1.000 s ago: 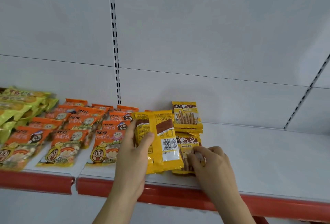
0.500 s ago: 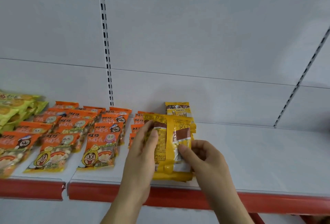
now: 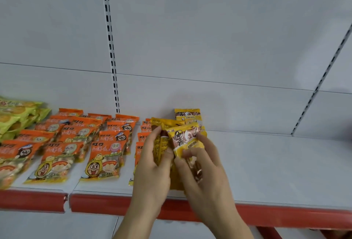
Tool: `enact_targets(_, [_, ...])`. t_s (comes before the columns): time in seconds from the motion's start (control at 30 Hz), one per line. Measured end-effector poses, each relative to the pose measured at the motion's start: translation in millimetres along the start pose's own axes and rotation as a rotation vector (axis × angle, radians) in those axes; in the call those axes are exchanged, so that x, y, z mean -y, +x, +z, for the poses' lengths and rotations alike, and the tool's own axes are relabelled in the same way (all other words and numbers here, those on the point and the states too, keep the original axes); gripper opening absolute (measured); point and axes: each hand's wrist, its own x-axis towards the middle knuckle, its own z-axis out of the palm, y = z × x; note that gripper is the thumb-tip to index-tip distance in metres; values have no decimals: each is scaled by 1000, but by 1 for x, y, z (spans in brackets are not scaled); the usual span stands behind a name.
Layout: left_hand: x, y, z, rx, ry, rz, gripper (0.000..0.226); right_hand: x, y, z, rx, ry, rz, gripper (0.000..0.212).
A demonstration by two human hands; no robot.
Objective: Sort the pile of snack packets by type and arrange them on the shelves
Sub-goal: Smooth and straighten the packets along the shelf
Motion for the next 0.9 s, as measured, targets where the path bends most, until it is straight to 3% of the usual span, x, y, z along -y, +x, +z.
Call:
enact_targets(0.1, [5, 3, -5, -36, -96, -41, 47, -9, 2, -4, -20, 35, -6, 13])
enact_targets(0.13, [6, 3, -6, -37, -92, -29, 46, -11, 2, -5, -13, 10, -2, 22])
enact_targets(0.23, [7, 2, -9, -32, -31, -9, 45, -15, 6, -12, 36, 125, 201, 32])
enact_targets(0.43, [11, 14, -33, -208, -137, -16, 45, -33, 18, -30, -147, 50, 360, 31])
enact_targets(0.7, [9, 9, -32, -178, -115, 1, 46, -45, 23, -4, 124, -378, 336, 41])
enact_targets(0.9, [9, 6, -29, -148, -58, 0, 44, -47, 29, -6, 188, -459, 286, 38])
